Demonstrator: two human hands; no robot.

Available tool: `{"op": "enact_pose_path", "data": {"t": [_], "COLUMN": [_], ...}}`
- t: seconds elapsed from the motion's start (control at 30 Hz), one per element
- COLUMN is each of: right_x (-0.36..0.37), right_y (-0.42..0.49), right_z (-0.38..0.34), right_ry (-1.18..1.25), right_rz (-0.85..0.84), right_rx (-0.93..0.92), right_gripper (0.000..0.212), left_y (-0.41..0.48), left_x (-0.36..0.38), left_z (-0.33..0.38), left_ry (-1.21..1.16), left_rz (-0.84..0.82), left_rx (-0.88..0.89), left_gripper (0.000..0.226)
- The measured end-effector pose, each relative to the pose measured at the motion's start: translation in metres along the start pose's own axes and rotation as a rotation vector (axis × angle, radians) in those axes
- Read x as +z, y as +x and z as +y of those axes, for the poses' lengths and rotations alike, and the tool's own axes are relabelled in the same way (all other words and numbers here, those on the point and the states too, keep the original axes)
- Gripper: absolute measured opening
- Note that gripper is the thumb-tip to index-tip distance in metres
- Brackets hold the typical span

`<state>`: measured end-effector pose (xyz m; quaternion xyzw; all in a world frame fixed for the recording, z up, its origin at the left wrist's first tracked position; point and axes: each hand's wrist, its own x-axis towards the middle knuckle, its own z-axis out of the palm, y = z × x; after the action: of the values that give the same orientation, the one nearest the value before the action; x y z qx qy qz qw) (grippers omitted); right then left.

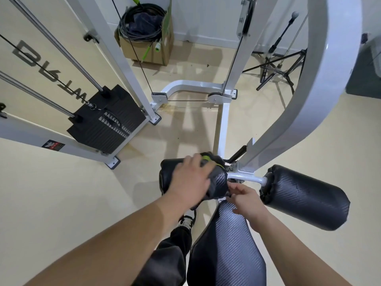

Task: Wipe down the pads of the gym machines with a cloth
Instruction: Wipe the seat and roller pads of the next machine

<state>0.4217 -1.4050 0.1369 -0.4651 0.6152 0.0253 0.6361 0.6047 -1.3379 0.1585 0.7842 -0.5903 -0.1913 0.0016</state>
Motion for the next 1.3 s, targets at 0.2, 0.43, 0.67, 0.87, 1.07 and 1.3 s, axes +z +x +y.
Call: {"op": "enact_pose_path", "data": {"t": [0.2, 0.43, 0.67, 0.87, 1.07, 1.3], "right_x": [0.002, 0.012, 0.022, 0.026, 0.032, 0.028], "right_y": [0.005, 0.002, -0.002, 0.009, 0.008, 0.005], "right_z": [-0.012, -0.009, 0.013, -0.026, -0.015, 0.005], "right_ry": [-0.065, -0.355, -0.262, -0.258, -0.236, -0.25], "right_rz": [-0.02, 0.066, -0.003, 0.168, 0.212, 0.207], "right_rx": [0.04, -0.08, 0.059, -0.168, -0.13, -0.107], "right_gripper": [0.038, 0.034, 0.033, 0.045, 0.016, 0.017], "left_y": [-0.018, 0.02, -0.051, -0.031, 0.016, 0.015], "left_x": [-0.008, -0.001, -0.004, -0.023, -0.012, 0.009], "left_z": [-0.057, 0.027, -0.006, -0.078, -0.021, 0.045], "left_ry": [-0.101, -0.041, 0.086, -0.036, -0.022, 0.071], "left_rz": [0.093, -0.032, -0.099, -0.021, -0.04, -0.04], "left_rx": [-0.476, -0.143, 0.036, -0.408, -0.204, 0.137], "left_gripper": [0.04, 0.05, 0.05, 0.035, 0.041, 0.049]}}
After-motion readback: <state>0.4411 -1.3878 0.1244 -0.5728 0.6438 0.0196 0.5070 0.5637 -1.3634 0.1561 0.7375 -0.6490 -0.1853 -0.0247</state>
